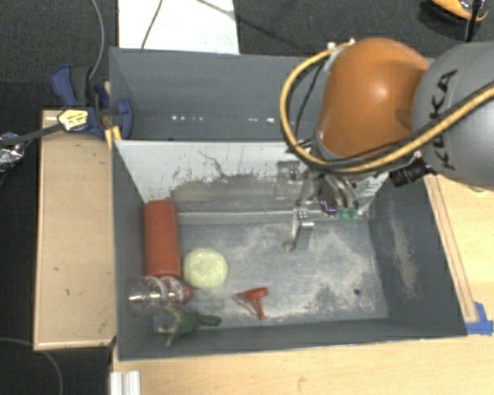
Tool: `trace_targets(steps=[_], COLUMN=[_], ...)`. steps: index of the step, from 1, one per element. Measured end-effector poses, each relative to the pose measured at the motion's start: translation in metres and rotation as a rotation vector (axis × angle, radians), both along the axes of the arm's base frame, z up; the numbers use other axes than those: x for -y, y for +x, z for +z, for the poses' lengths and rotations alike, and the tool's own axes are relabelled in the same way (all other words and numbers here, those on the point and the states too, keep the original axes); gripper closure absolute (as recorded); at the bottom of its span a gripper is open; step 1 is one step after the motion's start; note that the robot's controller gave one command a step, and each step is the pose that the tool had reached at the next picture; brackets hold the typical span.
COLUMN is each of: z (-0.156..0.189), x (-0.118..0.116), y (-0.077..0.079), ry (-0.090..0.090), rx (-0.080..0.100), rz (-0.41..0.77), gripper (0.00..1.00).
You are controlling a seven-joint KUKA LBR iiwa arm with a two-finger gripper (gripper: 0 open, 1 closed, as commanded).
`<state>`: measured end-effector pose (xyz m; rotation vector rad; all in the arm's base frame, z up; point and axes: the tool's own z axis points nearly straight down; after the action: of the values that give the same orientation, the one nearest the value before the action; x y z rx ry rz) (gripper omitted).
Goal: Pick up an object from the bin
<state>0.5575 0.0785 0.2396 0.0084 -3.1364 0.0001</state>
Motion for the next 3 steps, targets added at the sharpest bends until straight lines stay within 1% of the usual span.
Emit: trace_targets(steps=[1,2,3], z=[0.005,-0.019,-0.061], x=[0.001,-0.028,-0.084], y=[0.001,-0.007,-0.033], ry=[0.001,0.000,0.002], rx=[0.009,0.012,0.010], rz=[-0.003,0.088,0.105], gripper=[0.00,0.00,0.00])
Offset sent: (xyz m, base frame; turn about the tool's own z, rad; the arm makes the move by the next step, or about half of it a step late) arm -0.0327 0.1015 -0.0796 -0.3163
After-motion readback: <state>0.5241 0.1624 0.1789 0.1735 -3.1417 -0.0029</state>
